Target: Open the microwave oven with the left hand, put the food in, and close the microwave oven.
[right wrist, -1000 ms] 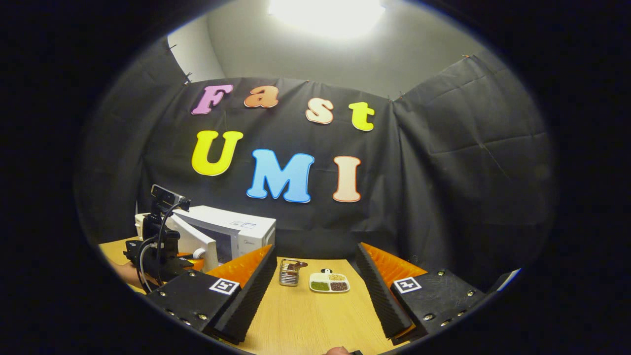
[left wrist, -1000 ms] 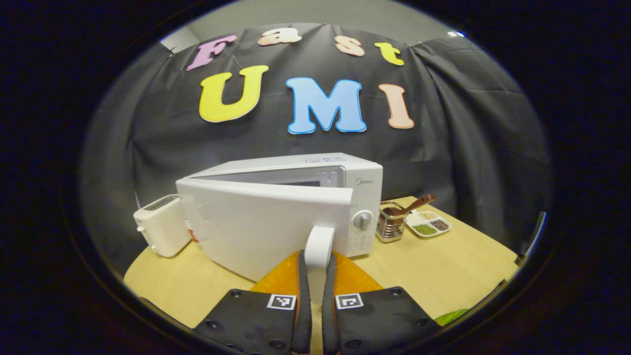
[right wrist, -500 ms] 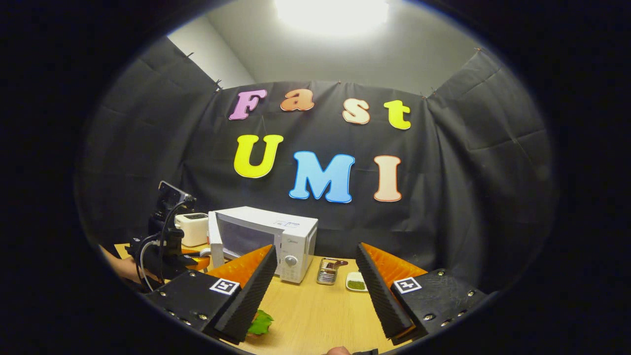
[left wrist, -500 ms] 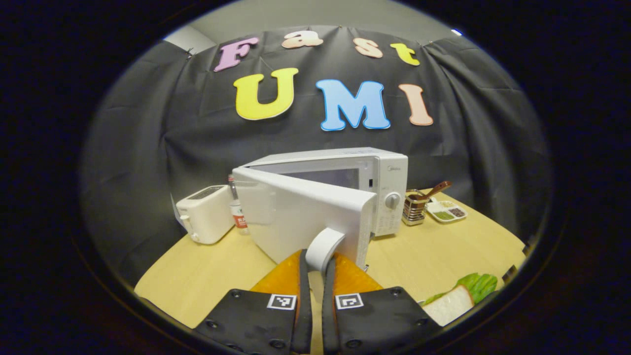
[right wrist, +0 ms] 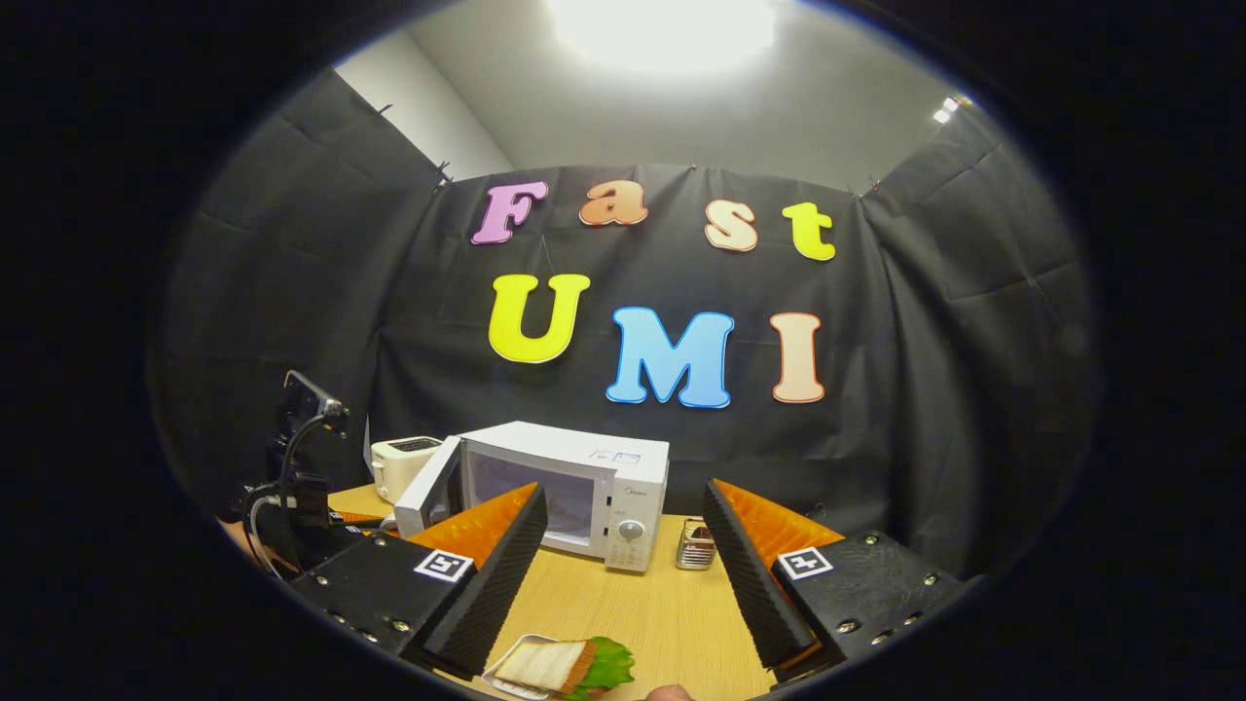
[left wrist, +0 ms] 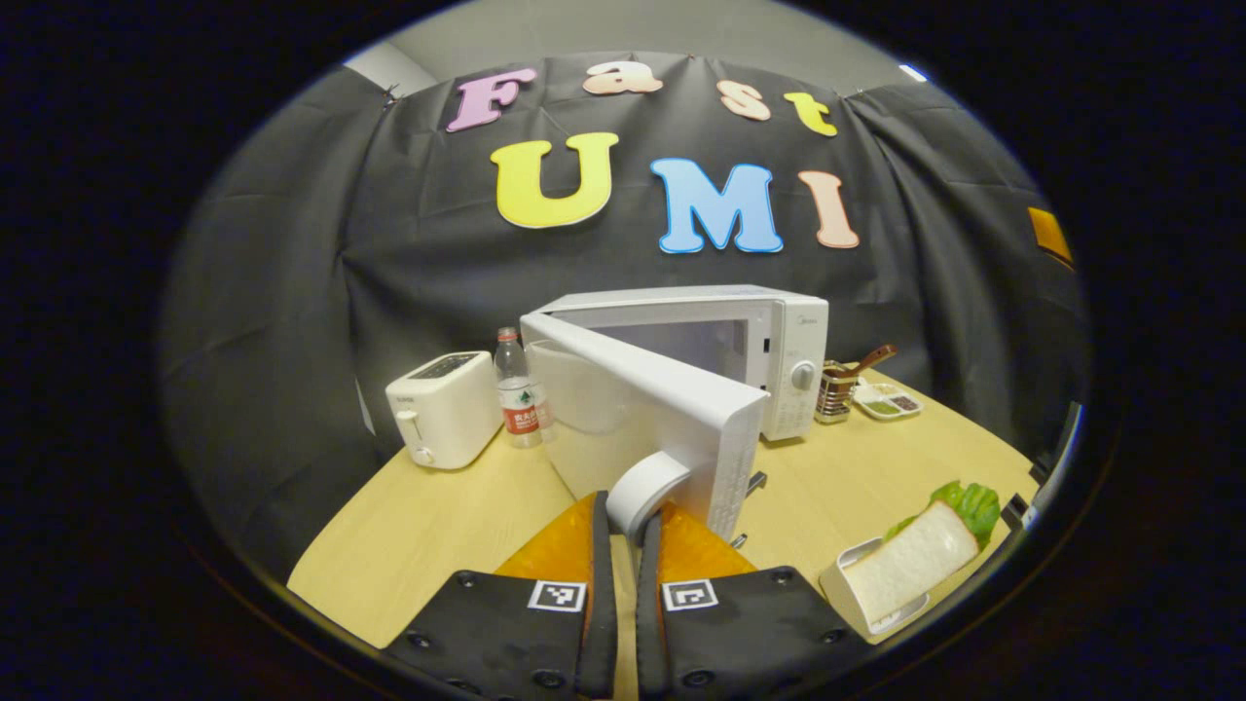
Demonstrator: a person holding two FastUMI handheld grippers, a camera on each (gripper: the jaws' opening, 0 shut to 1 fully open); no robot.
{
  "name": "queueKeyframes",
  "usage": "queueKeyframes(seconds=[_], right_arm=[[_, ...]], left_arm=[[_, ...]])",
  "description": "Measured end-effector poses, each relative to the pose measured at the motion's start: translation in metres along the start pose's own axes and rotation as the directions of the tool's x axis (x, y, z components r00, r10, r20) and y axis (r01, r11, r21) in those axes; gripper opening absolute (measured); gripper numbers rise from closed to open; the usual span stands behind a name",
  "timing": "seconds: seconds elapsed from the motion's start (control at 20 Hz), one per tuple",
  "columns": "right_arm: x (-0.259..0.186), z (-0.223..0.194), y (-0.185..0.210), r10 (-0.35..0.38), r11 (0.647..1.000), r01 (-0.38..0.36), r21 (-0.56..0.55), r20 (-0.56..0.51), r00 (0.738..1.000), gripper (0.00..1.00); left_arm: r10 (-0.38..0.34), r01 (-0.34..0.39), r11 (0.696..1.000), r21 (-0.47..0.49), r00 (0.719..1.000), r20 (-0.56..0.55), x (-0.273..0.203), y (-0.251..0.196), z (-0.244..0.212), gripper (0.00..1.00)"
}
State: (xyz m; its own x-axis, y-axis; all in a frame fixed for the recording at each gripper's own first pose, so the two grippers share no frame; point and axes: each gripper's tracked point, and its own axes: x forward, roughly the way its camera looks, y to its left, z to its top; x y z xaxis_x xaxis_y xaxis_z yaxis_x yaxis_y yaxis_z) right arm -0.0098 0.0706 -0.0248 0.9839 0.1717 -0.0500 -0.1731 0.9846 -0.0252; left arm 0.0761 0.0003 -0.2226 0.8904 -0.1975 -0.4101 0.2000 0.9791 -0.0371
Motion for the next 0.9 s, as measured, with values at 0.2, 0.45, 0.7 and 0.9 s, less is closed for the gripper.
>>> queueKeyframes(seconds=[0.2, 0.45, 0.7, 0.9], right_arm=[[0.003, -0.001, 0.025, -0.029, 1.000, 0.029, -0.008, -0.015, 0.999, 0.98], [0.007, 0.000, 0.051, -0.067, 0.998, 0.067, -0.007, -0.027, 0.997, 0.98], [0.007, -0.005, 0.066, -0.110, 0.994, 0.110, -0.010, -0.044, 0.993, 0.98], [0.006, -0.012, 0.067, -0.128, 0.991, 0.130, 0.013, -0.069, 0.989, 0.98]], left_arm=[[-0.052, 0.052, 0.999, 0.000, 0.999, 0.008, -0.006, 0.019, -0.002, 0.14], [-0.103, 0.103, 0.995, 0.002, 0.995, 0.016, -0.013, 0.043, -0.007, 0.15], [-0.116, 0.116, 0.993, 0.002, 0.993, 0.007, -0.021, 0.074, -0.011, 0.16], [-0.051, 0.051, 0.999, 0.000, 0.999, 0.008, -0.026, 0.110, -0.017, 0.17]])
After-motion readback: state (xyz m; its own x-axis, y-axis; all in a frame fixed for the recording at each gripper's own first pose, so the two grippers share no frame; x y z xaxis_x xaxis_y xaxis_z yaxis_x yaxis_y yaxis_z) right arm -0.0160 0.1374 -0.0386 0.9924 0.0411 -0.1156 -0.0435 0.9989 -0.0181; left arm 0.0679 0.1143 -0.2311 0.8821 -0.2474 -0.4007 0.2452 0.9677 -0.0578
